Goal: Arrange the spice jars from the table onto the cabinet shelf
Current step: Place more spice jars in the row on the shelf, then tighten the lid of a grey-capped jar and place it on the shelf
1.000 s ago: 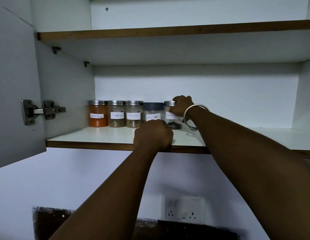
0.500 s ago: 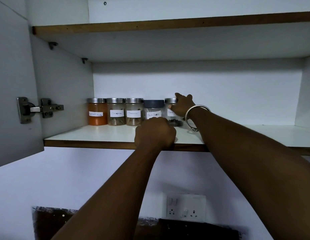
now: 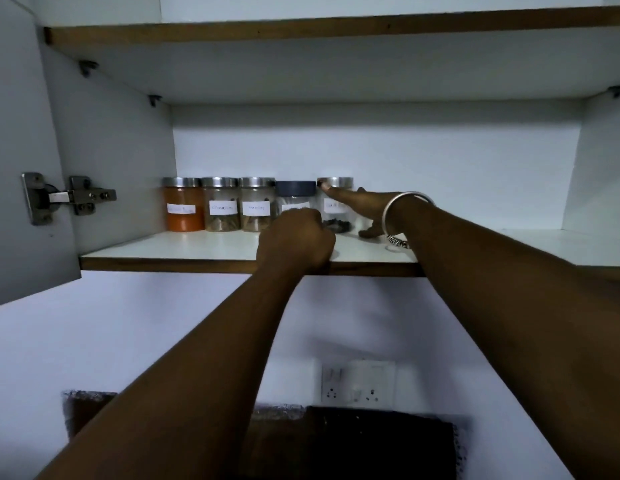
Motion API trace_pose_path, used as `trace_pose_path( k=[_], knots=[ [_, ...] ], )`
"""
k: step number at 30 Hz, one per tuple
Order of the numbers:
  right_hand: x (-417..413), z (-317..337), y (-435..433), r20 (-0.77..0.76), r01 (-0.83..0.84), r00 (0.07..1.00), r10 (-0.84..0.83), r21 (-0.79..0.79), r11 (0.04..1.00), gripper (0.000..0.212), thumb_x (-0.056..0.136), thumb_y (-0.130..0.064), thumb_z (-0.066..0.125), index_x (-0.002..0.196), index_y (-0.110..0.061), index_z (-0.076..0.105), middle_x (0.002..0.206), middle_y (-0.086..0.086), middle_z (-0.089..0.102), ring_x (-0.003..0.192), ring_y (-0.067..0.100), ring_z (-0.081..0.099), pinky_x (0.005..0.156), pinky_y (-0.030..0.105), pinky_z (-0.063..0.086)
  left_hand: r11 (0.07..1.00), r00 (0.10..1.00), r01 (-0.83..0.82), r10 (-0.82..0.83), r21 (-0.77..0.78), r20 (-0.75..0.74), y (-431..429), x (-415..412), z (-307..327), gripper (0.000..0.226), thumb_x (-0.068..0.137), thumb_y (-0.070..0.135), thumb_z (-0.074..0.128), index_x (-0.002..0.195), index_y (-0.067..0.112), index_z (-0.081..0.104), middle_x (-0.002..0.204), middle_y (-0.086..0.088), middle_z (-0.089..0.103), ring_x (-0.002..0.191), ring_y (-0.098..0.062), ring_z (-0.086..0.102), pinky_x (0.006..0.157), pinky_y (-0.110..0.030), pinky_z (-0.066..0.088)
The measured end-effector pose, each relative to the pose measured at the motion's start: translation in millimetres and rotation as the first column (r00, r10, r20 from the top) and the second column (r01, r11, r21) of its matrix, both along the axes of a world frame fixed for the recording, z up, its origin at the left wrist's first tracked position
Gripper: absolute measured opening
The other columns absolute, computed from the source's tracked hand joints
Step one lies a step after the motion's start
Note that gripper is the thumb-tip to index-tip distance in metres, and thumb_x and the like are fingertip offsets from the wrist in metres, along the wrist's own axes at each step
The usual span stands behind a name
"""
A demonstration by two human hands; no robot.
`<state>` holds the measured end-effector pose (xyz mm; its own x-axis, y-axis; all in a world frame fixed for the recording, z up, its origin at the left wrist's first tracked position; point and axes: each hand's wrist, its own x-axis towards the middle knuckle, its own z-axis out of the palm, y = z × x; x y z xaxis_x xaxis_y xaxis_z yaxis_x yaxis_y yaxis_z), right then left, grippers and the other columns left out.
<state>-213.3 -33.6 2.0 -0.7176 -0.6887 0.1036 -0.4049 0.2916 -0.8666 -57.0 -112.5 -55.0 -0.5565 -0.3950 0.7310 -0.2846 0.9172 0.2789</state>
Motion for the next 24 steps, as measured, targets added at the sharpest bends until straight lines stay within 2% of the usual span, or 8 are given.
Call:
trace_pose_path(
  k=[5, 8, 10, 14, 16, 20, 22, 24],
  knots=[
    [51, -11, 60, -0.027, -0.129, 0.991, 0.130, 0.026, 0.991, 0.111, 0.064, -0.097, 0.046, 0.156, -0.036, 0.032, 0.155, -0.004, 0.042, 0.127, 0.016, 0.050, 0.091, 0.022, 0.050, 0.997, 0.994, 0.055, -0.048, 0.060, -0.098, 12, 13, 0, 0.026, 0.086, 0.032, 0.046, 0.090, 0.023, 0.070, 0.095, -0.001, 0.074, 0.092, -0.026, 0.067, 0.067, -0.031, 0.041],
    [108, -19, 102, -0.114, -0.187, 0.976, 0.186, 0.004, 0.982, 0.089, 0.077, -0.091, 0.036, 0.143, -0.032, 0.048, 0.084, -0.014, 0.050, 0.065, -0.003, 0.042, 0.049, 0.009, 0.039, 0.934, 0.946, 0.292, -0.250, 0.208, -0.206, 31, 34, 3, 0.020, 0.087, 0.016, 0.050, 0.090, 0.014, 0.070, 0.091, -0.011, 0.074, 0.088, -0.030, 0.069, 0.076, -0.041, 0.056],
    [141, -27, 121, -0.187, -0.263, 0.953, 0.240, -0.105, 0.959, 0.062, 0.097, -0.071, 0.032, 0.131, -0.025, 0.059, 0.075, -0.021, 0.057, 0.061, -0.008, 0.057, 0.056, 0.009, 0.045, 0.812, 0.846, 0.500, -0.384, 0.301, -0.370, 56, 46, 3, 0.022, 0.086, 0.010, 0.049, 0.094, 0.006, 0.068, 0.093, -0.020, 0.072, 0.086, -0.032, 0.069, 0.078, -0.045, 0.058],
    [177, -78, 168, -0.236, -0.272, 0.950, 0.205, -0.305, 0.913, 0.039, 0.104, -0.043, 0.051, 0.133, -0.018, 0.049, 0.124, -0.004, 0.065, 0.112, 0.000, 0.066, 0.099, 0.023, 0.055, 0.492, 0.625, 0.776, -0.515, 0.395, -0.586, 135, 75, -36, 0.025, 0.082, 0.042, 0.051, 0.091, 0.022, 0.064, 0.088, 0.007, 0.071, 0.088, -0.017, 0.069, 0.071, -0.033, 0.058],
    [190, -123, 197, -0.254, -0.255, 0.950, 0.181, -0.298, 0.920, 0.036, 0.100, -0.041, 0.058, 0.130, -0.026, 0.046, 0.131, -0.007, 0.060, 0.118, -0.006, 0.061, 0.094, 0.016, 0.054, 0.469, 0.643, 0.764, -0.510, 0.442, -0.571, 166, 87, -80, 0.023, 0.083, 0.045, 0.049, 0.093, 0.028, 0.062, 0.089, 0.012, 0.069, 0.092, -0.014, 0.068, 0.076, -0.031, 0.056],
    [198, -238, 238, -0.120, -0.128, 0.986, 0.112, -0.140, 0.982, 0.078, 0.082, -0.068, 0.059, 0.140, -0.020, 0.038, 0.122, -0.011, 0.065, 0.113, -0.002, 0.064, 0.096, 0.019, 0.053, 0.547, 0.752, 0.659, -0.507, 0.516, -0.422, 205, 98, -194, 0.027, 0.083, 0.031, 0.047, 0.105, 0.017, 0.058, 0.106, -0.002, 0.064, 0.100, -0.024, 0.067, 0.088, -0.031, 0.054],
    [194, -303, 249, -0.041, -0.068, 0.997, 0.066, -0.041, 0.997, 0.077, 0.075, -0.077, 0.053, 0.132, -0.026, 0.046, 0.111, -0.019, 0.064, 0.098, -0.016, 0.059, 0.083, 0.004, 0.047, 0.517, 0.809, 0.557, -0.514, 0.650, -0.285, 217, 101, -255, 0.024, 0.084, 0.019, 0.051, 0.107, 0.017, 0.060, 0.102, 0.002, 0.066, 0.092, -0.010, 0.065, 0.082, -0.020, 0.052],
    [187, -365, 255, 0.056, -0.026, 0.998, 0.023, 0.052, 0.998, 0.069, 0.083, -0.073, 0.053, 0.128, -0.021, 0.053, 0.117, -0.006, 0.065, 0.103, -0.004, 0.063, 0.094, 0.016, 0.050, 0.438, 0.823, 0.457, -0.538, 0.774, -0.181, 222, 103, -312, 0.024, 0.088, 0.003, 0.056, 0.109, 0.013, 0.063, 0.103, -0.008, 0.070, 0.091, -0.014, 0.066, 0.081, -0.029, 0.053]
  ],
)
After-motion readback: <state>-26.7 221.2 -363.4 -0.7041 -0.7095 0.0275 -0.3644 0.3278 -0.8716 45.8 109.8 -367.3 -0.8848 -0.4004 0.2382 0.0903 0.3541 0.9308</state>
